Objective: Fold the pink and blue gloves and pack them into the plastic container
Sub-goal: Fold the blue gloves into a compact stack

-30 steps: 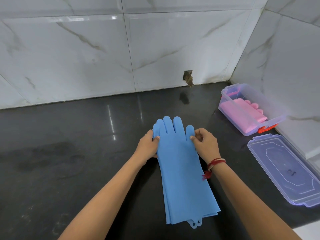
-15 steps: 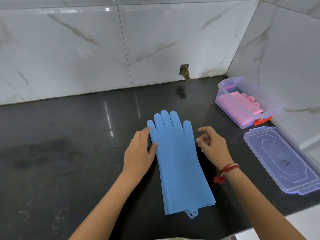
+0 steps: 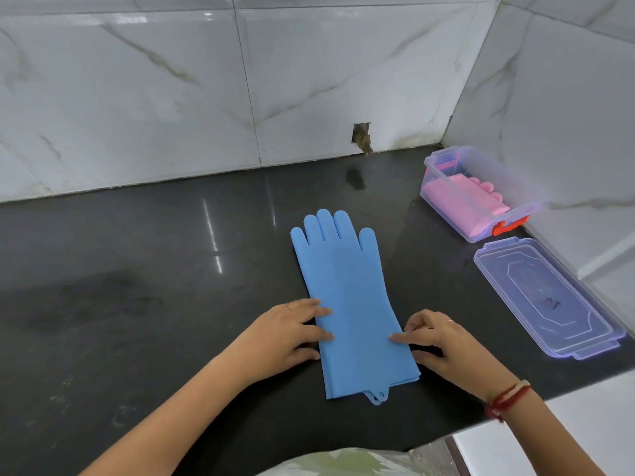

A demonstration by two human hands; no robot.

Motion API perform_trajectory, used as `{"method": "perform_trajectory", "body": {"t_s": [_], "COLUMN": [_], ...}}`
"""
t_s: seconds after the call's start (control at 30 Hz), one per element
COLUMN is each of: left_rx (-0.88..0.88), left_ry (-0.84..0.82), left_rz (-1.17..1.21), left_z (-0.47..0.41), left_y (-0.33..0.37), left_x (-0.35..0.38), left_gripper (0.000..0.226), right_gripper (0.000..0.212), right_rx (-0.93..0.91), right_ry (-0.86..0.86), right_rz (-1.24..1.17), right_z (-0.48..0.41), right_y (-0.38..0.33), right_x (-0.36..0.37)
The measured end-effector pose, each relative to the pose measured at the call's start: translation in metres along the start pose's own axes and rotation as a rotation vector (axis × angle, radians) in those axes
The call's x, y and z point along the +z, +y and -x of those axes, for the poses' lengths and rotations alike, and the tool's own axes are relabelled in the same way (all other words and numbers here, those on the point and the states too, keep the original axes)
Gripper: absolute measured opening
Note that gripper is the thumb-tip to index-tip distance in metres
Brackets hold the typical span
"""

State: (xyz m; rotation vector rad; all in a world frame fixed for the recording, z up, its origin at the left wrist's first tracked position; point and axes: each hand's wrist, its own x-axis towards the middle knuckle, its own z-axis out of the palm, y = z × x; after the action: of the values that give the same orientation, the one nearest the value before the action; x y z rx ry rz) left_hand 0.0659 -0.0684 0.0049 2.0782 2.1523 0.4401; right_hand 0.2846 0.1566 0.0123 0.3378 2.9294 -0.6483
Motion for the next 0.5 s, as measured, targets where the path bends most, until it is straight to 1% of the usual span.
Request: {"method": "perform_trajectory", "body": {"t_s": [0.07, 0.17, 0.23, 0.27, 0.37, 0.4, 0.43, 0.5], "left_rx": [0.064, -0.013, -0.058, -0.071, -0.176, -0.231, -0.284, -0.397], "left_ry": [0.014, 0.01, 0.035, 0.036, -0.037, -0.05, -0.037, 0.052], "left_rz": [0.018, 0.155, 0.2, 0.196, 0.138, 0.122, 0.143, 0.328], "left_z": [0.006, 0.016, 0.017, 0.015, 0.007, 0.003, -0.002, -0.012], "left_y": [0.007, 0.012, 0.011, 0.012, 0.014, 0.014, 0.014, 0.014], "left_x": [0.006, 0.012, 0.013, 0.013, 0.009, 0.006, 0.004, 0.001], "left_gripper": [0.032, 0.033, 0.037, 0.044, 0.07, 0.074, 0.071, 0.049], "right_gripper": [0.029, 0.012, 0.017, 0.02, 0.028, 0.03, 0.033, 0.036], "right_rx": [-0.035, -0.048, -0.033, -0.03, -0.009, 0.008, 0.029, 0.093], "right_ry": [0.09, 0.259, 0.321, 0.364, 0.515, 0.544, 0.563, 0.574], "right_rz": [0.014, -0.122, -0.241, -0.294, -0.396, -0.422, -0.446, -0.497], "right_z": [0.004, 0.001, -0.007, -0.012, -0.03, -0.036, -0.042, -0.053], "right_y": [0.0, -0.004, -0.011, -0.015, -0.023, -0.025, -0.026, -0.027], "right_x": [0.002, 0.01, 0.013, 0.013, 0.009, 0.008, 0.008, 0.009]}}
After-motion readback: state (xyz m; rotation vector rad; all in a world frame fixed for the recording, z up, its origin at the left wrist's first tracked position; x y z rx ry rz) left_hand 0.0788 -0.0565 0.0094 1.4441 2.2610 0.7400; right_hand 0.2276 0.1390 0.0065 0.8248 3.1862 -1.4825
